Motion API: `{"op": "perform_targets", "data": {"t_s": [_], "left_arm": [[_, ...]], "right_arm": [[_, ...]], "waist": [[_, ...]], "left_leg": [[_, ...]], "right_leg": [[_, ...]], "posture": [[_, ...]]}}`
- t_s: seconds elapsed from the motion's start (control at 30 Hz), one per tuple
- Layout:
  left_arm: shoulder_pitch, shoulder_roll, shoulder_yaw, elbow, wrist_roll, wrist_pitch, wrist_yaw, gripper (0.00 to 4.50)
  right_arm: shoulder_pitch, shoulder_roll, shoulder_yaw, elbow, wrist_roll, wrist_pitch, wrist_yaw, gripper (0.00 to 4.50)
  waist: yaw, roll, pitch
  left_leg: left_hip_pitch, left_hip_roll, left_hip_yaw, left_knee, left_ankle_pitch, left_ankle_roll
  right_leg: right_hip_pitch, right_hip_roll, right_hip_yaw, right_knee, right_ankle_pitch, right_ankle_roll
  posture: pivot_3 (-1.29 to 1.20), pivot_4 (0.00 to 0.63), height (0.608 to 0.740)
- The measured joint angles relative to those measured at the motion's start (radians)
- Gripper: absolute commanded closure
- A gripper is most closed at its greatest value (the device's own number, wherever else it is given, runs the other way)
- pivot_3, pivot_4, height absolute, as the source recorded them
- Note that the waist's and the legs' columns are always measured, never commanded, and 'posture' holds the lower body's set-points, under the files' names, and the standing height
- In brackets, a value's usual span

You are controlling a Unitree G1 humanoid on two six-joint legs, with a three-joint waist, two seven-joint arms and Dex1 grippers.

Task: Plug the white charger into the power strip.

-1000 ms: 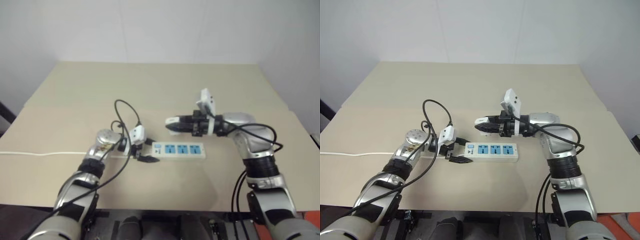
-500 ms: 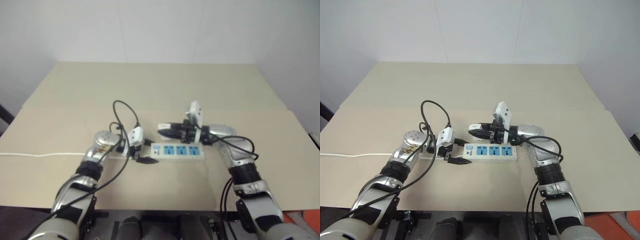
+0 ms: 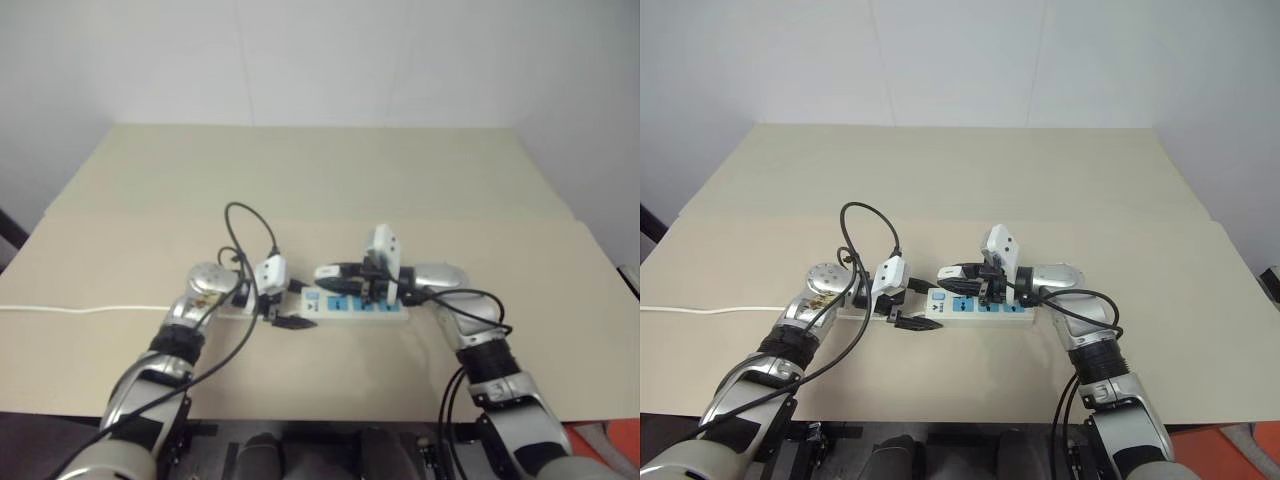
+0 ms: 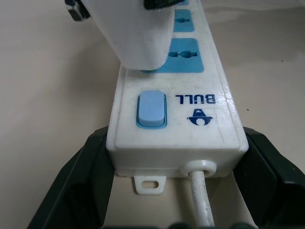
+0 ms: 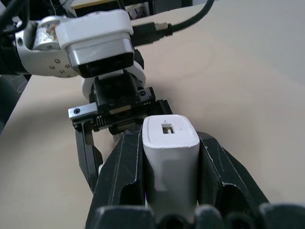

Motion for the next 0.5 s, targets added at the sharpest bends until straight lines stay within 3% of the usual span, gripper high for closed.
{"op": "perform_targets", "data": {"t_s": [0.5], "left_arm": [[0.002, 0.001, 0.0, -0.005, 0.0, 0.002, 0.004, 1.23]], "right_arm": [[-0.017, 0.005, -0.012, 0.049, 0.028, -0.001, 0.013, 3.33]], "waist": [[0.0, 0.0, 0.0]], "left_leg": [[0.001, 0.0, 0.0, 0.0, 0.0, 0.0]], "right_leg": [[0.0, 0.0, 0.0, 0.001, 0.0, 0.0]], "posture": [[0.0, 0.15, 0.74]]}}
